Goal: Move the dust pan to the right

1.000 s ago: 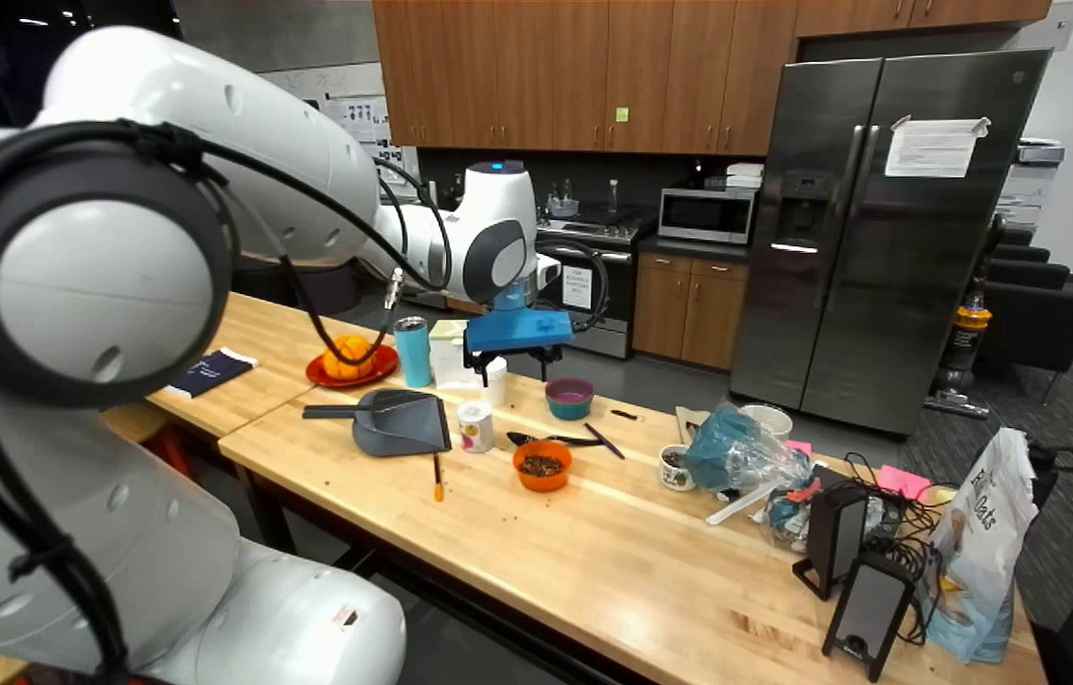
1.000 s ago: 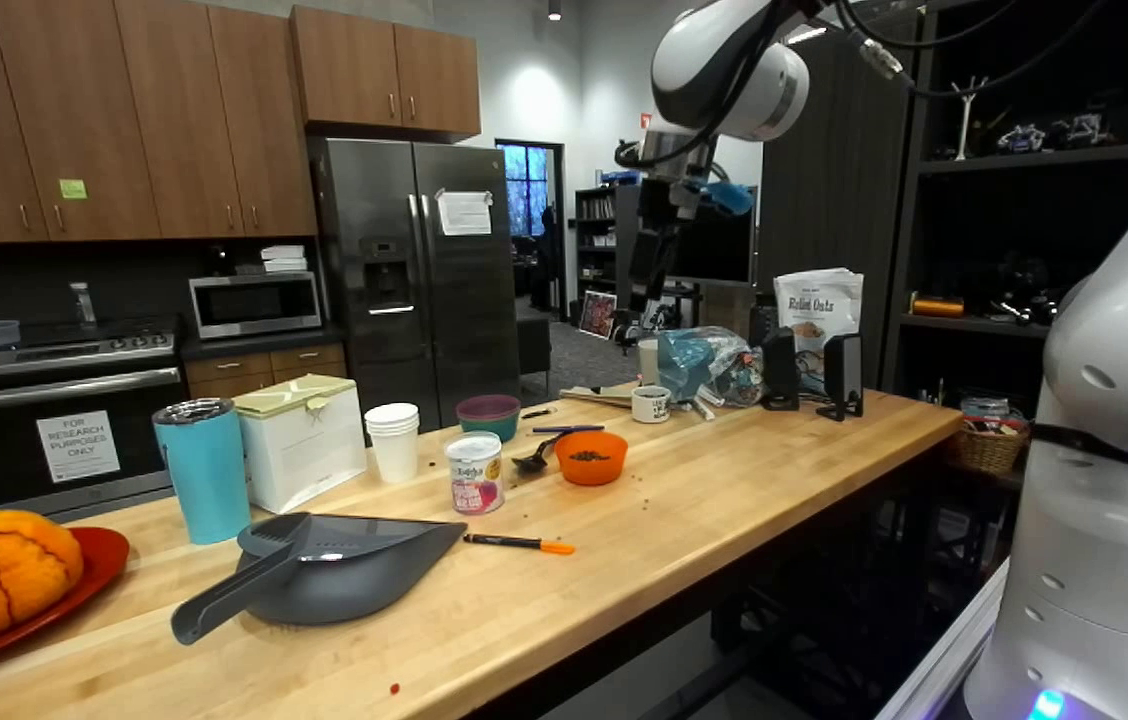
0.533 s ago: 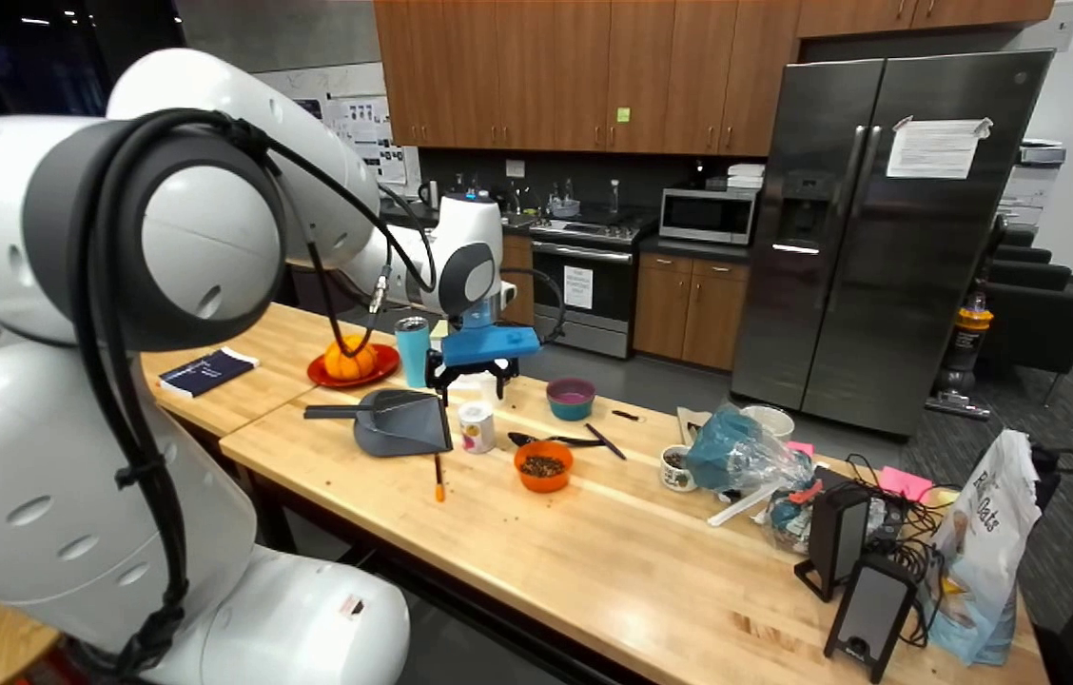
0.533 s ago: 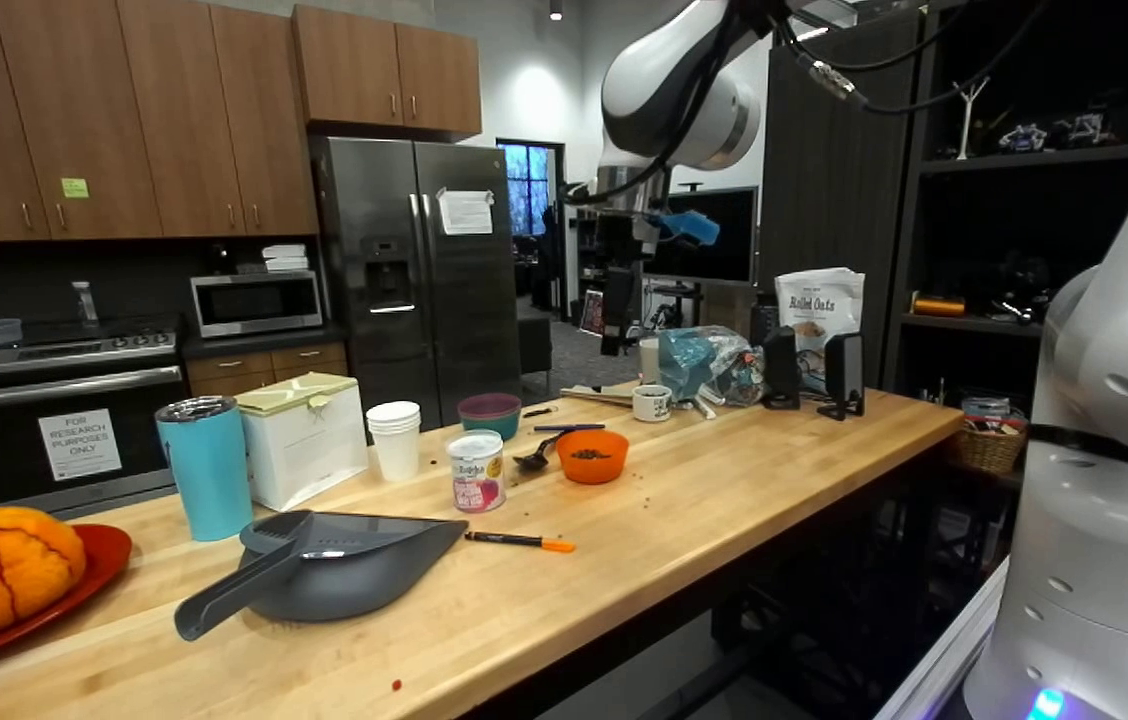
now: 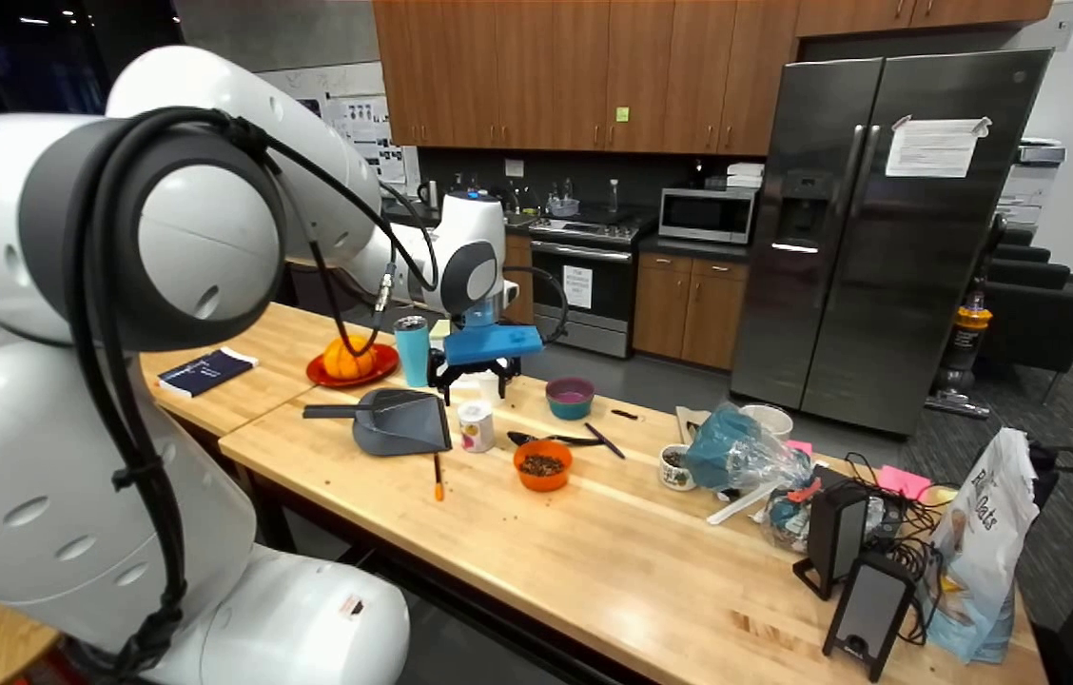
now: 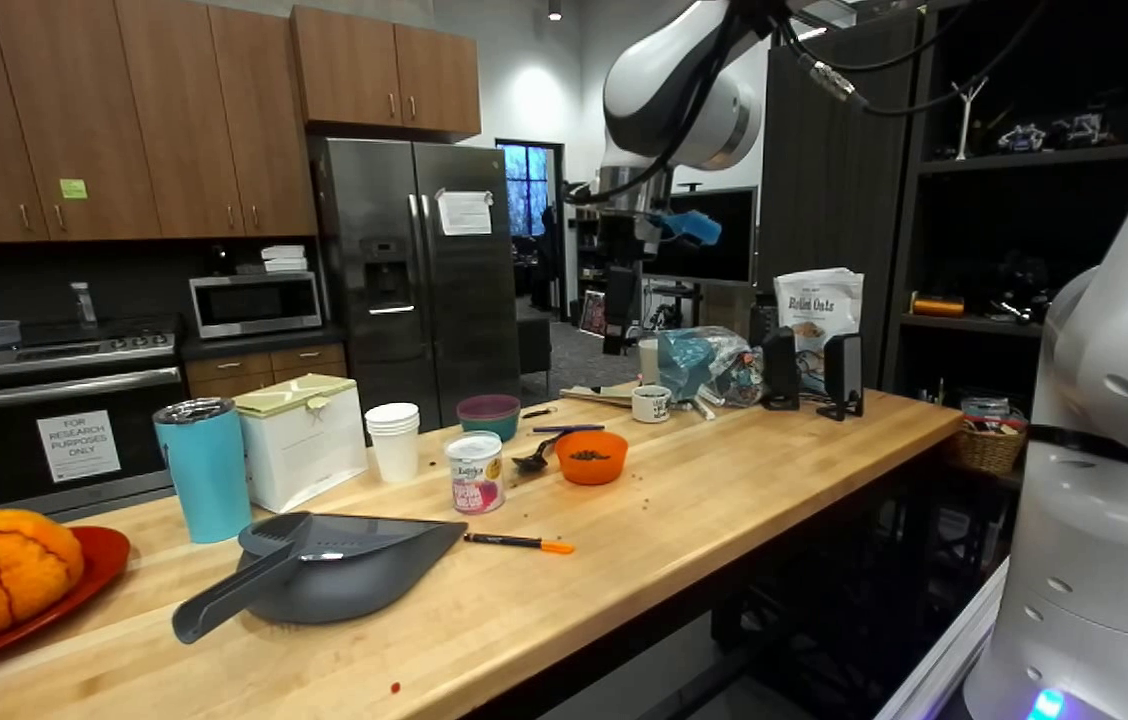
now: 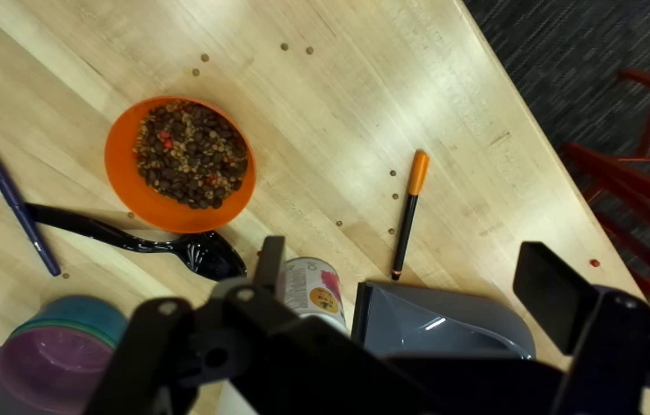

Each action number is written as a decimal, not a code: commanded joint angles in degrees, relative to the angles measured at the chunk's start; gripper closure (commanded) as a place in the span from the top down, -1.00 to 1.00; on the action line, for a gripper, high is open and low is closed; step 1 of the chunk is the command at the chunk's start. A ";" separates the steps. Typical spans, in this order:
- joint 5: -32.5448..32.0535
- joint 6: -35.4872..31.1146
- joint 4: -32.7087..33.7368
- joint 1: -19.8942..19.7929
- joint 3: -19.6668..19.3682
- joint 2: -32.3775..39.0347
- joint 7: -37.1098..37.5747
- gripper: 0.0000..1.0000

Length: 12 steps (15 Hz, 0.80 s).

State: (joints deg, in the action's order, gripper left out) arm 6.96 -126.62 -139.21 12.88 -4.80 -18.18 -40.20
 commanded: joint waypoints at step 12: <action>7.74 1.37 10.24 3.96 4.98 8.58 -32.39 1.00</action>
State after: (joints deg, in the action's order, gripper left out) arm 12.28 -126.64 -134.03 15.92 -1.16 -15.06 -65.36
